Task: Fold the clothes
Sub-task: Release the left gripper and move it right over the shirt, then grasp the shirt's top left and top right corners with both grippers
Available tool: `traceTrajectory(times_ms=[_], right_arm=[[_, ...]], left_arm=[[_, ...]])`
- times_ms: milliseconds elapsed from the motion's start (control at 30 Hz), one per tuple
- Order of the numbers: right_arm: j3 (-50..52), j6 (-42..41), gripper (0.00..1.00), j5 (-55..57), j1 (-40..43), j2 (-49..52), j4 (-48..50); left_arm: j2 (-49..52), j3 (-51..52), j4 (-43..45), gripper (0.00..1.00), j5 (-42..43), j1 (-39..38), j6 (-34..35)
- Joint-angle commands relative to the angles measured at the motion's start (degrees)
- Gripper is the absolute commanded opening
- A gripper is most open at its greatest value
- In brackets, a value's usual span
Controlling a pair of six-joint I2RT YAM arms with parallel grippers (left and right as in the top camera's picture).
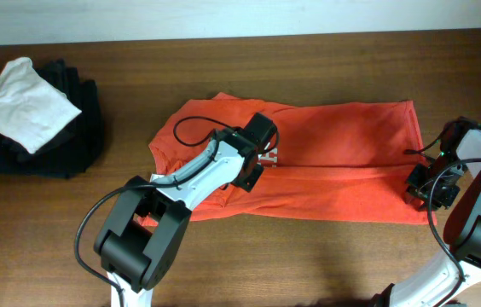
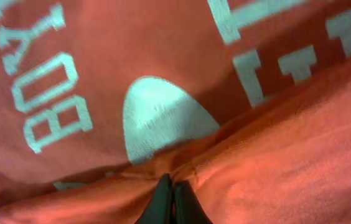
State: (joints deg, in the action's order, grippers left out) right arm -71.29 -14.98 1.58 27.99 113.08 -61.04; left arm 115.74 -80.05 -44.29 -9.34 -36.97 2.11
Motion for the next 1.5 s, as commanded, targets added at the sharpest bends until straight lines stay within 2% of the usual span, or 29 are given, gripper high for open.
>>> traceTrajectory(times_ms=[0,167,200,267,300,333,433,533,667,733,833,967,1133,1300,1400,1467], right_arm=[[1.86,-0.07,0.32,-0.04,0.15,0.55,-0.07],[1.86,-0.07,0.32,-0.07,0.17,0.55,-0.07],[1.86,-0.07,0.32,-0.07,0.15,0.55,-0.04],[1.86,-0.07,0.32,-0.04,0.17,0.55,-0.07],[1.86,-0.04,0.32,0.00,0.17,0.55,-0.07],[1.86,-0.07,0.32,0.35,0.17,0.55,-0.07],[1.86,-0.04,0.33,0.63,0.17,0.55,-0.07],[1.86,-0.02,0.32,0.79,0.17,0.55,-0.52],[1.86,-0.04,0.32,1.01,0.22,0.55,-1.03],[1.86,-0.09,0.32,0.96,0.22,0.55,-1.09],[1.86,-0.09,0.31,0.98,0.22,0.55,-1.07],[1.86,-0.52,0.25,1.03,0.52,0.55,-0.70],[1.92,0.13,0.25,1.05,2.32,0.55,-0.72],[3.58,1.18,0.25,1.31,2.43,0.55,-1.42],[4.66,-3.50,0.25,5.03,2.86,0.55,-2.89],[4.46,-3.52,0.25,5.05,3.19,0.35,-2.86]], left_arm=[[0.28,-1.03,2.19,0.01,-2.16,-0.09,-0.44],[0.28,-1.03,6.58,0.01,-5.51,0.61,-0.33],[0.28,-1.03,7.21,0.05,-5.51,1.14,-0.35],[0.28,-1.03,7.54,0.36,-5.53,2.67,-0.33],[0.28,-1.07,7.06,0.44,-5.49,3.72,-0.15],[0.26,-1.57,5.35,0.46,-5.53,4.81,0.02],[-0.26,-4.24,-0.61,0.45,-5.51,7.15,1.99],[-2.51,-5.62,-4.66,0.45,-5.20,10.40,7.32],[-3.21,-4.85,-7.23,0.45,4.66,15.61,12.07],[-3.21,-3.13,-7.26,0.45,5.55,17.70,14.93],[-3.21,-0.50,-6.97,0.44,7.78,19.78,15.45],[-3.21,4.46,-5.44,0.44,8.15,22.16,16.65],[-3.21,11.89,-2.16,0.44,8.17,25.57,17.68],[-3.23,17.09,-4.59,0.44,8.92,27.30,17.84],[-3.61,17.40,-7.50,0.44,9.03,27.41,17.84],[-4.81,17.38,-7.82,0.44,9.20,27.41,17.81]])
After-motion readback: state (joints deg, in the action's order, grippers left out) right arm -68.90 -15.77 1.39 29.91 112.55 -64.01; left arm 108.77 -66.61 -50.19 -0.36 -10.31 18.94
